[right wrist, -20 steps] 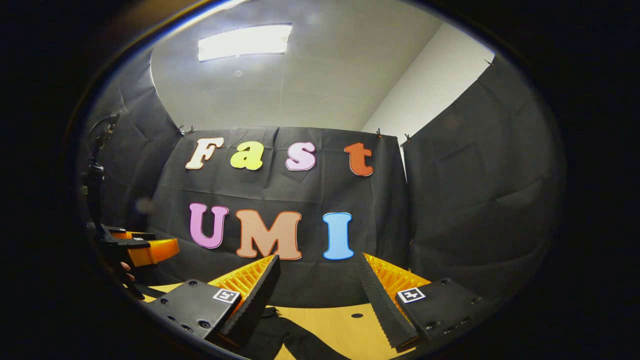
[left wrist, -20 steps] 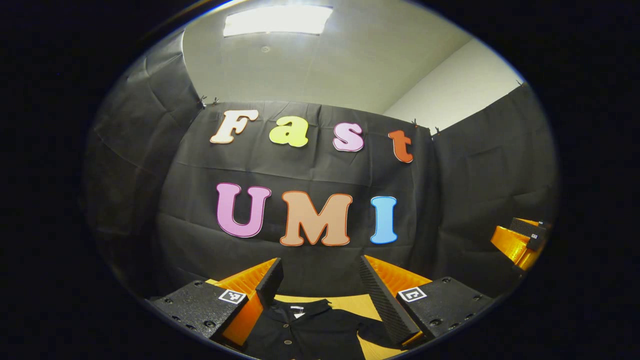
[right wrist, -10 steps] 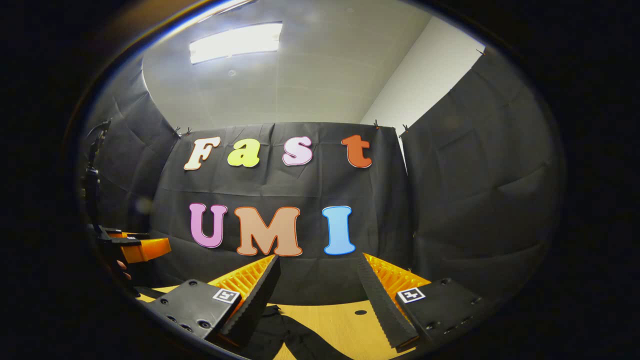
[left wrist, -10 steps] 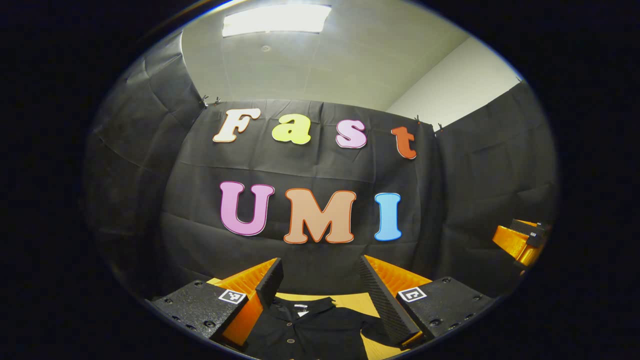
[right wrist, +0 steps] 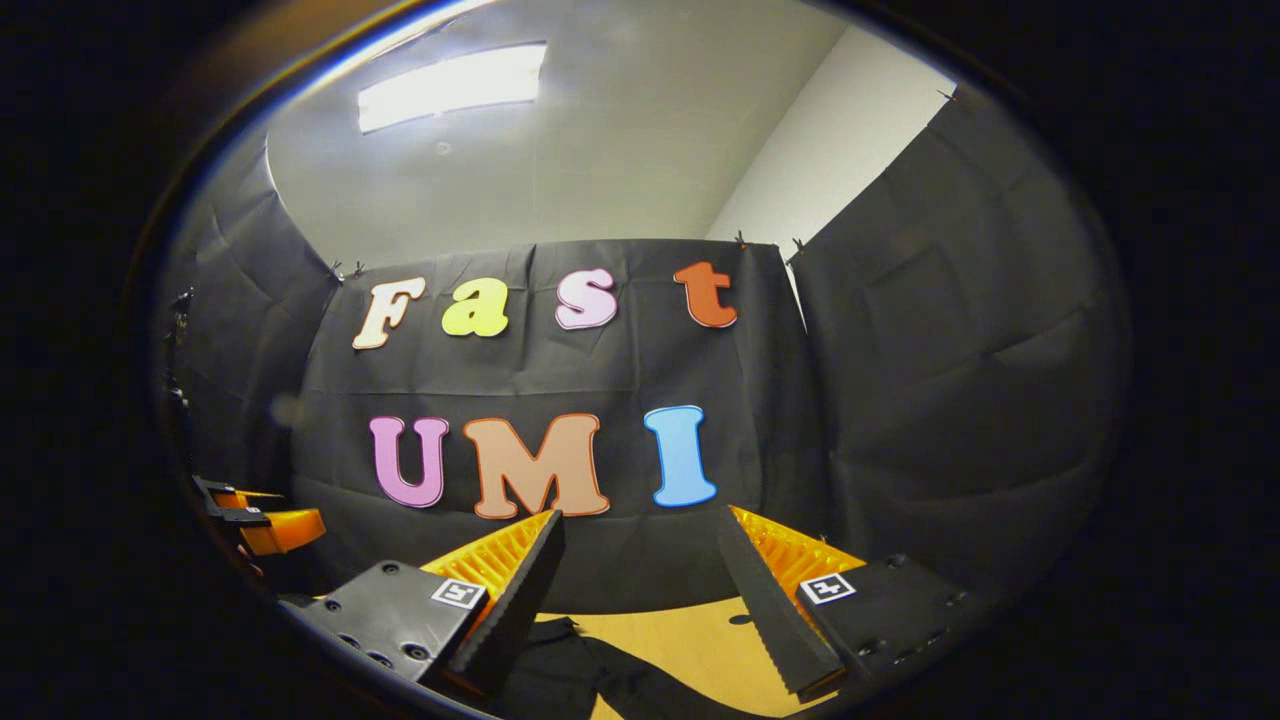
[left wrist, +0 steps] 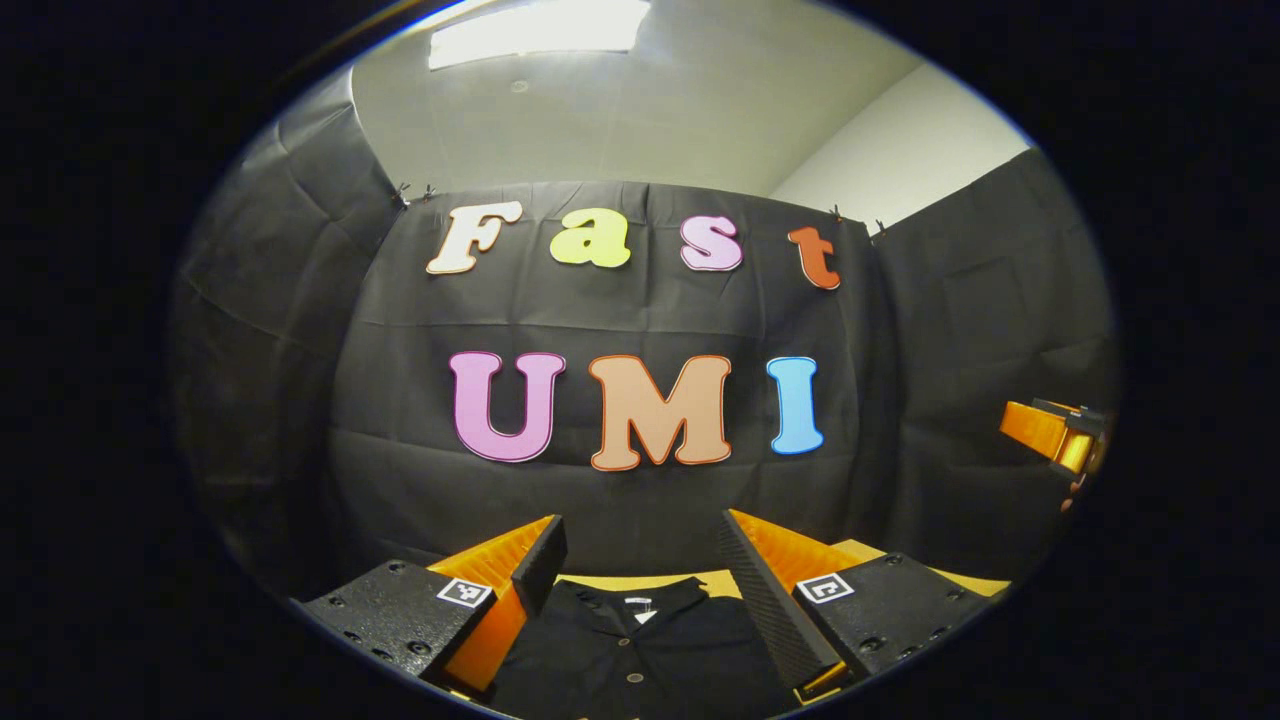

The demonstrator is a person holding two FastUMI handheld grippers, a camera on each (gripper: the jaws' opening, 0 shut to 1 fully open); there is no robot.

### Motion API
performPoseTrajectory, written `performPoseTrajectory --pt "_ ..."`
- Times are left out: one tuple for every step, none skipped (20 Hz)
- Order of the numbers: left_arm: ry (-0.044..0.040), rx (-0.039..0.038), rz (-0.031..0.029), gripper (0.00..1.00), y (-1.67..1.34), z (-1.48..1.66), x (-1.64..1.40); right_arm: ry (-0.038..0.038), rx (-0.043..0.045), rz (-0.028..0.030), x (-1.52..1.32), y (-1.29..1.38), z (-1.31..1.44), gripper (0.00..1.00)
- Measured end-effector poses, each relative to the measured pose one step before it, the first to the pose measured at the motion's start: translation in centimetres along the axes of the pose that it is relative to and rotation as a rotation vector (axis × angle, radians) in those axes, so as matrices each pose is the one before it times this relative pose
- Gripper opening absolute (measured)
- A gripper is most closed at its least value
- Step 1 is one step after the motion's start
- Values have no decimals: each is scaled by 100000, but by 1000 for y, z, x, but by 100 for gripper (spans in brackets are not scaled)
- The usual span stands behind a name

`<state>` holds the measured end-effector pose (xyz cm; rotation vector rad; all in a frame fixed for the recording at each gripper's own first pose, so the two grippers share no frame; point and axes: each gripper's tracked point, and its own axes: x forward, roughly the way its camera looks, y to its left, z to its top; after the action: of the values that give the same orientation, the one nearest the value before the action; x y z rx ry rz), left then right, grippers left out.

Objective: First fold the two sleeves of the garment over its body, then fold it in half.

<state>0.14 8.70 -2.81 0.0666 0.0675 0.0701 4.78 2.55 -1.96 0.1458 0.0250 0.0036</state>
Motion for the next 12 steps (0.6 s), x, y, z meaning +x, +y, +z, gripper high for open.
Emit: performPoseTrajectory --pt "75 -505 -1175 94 639 -81 159 713 350 -722 291 745 -513 98" --pt "-637 -335 -1332 97 563 9 115 1026 818 -74 48 1055 -552 97" --pt "-631 158 -1051 97 658 78 224 154 704 -645 -94 964 -270 96" --pt "-143 302 -740 97 800 -149 234 -285 53 -1092 44 689 -153 98" --pt "617 66 -425 94 736 -345 246 152 -597 -1112 110 617 -371 98" --pt "135 -556 -116 97 552 -245 155 73 -1257 -373 90 605 -167 98" --pt "-416 -1359 41 97 408 42 210 -595 -1381 -592 14 407 -9 98" --pt "1379 -1377 438 97 292 -378 134 -48 -541 -201 172 235 235 98" --pt "1253 -1091 1382 97 393 -491 -55 -492 42 1570 65 579 261 95" --pt "26 -930 1927 97 479 82 -99 -655 -363 1421 234 305 427 96" --pt "-163 -990 1777 94 326 159 -70 -482 -802 735 450 -264 239 98" --pt "149 -203 1126 94 121 -89 -145 -5 -456 -529 394 -454 129 99"
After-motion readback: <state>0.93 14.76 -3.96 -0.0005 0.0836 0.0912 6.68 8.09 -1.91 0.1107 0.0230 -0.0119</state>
